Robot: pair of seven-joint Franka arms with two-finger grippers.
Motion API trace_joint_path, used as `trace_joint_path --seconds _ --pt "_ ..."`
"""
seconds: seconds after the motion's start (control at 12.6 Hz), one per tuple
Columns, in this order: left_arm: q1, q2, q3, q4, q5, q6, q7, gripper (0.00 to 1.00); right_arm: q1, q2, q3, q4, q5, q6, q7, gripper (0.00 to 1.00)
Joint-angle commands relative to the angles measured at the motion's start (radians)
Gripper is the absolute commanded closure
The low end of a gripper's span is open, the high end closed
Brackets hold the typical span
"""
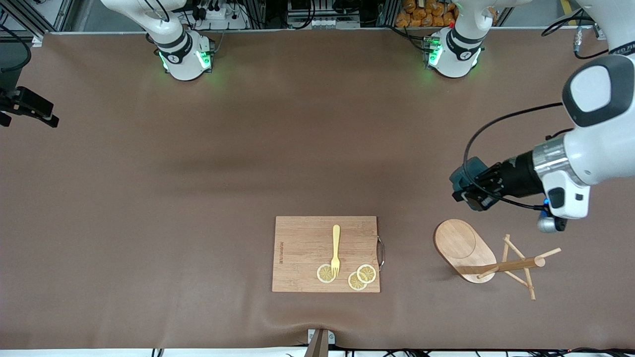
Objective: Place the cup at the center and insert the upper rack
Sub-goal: 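Lift the mug with the left gripper and carry it to the mug tree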
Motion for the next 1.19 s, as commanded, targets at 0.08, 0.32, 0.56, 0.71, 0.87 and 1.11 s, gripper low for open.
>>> trace_joint_path --seconds 0.08,0.32,0.56,0.71,0.87,1.11 --pt "0.082 0.043 -0.008 0.017 -0.191 0.041 0.045 1.00 0.008 0.007 -0.005 0.021 -0.007 -0.014 0.007 0.00" --pt "0.106 0.092 0.000 0.014 -0.317 0.077 0.029 1.00 0.006 0.007 -0.007 0.021 -0.007 -0.014 0.007 0.00" --pt "0.123 0.121 0.000 0.015 -0.410 0.103 -0.051 1.00 0.006 0.007 -0.007 0.021 -0.007 -0.014 0.007 0.00" --pt "0.130 0.139 0.000 0.014 -0.414 0.112 -0.065 1.00 0.006 0.007 -0.007 0.021 -0.009 -0.014 0.007 0.00" --pt "0.146 0.161 0.000 0.014 -0.414 0.112 -0.086 1.00 0.006 0.007 -0.007 0.021 -0.009 -0.014 0.007 0.00" --pt "0.167 0.182 0.000 0.017 -0.414 0.114 -0.103 1.00 0.006 0.007 -0.007 0.021 -0.009 -0.014 0.007 0.00"
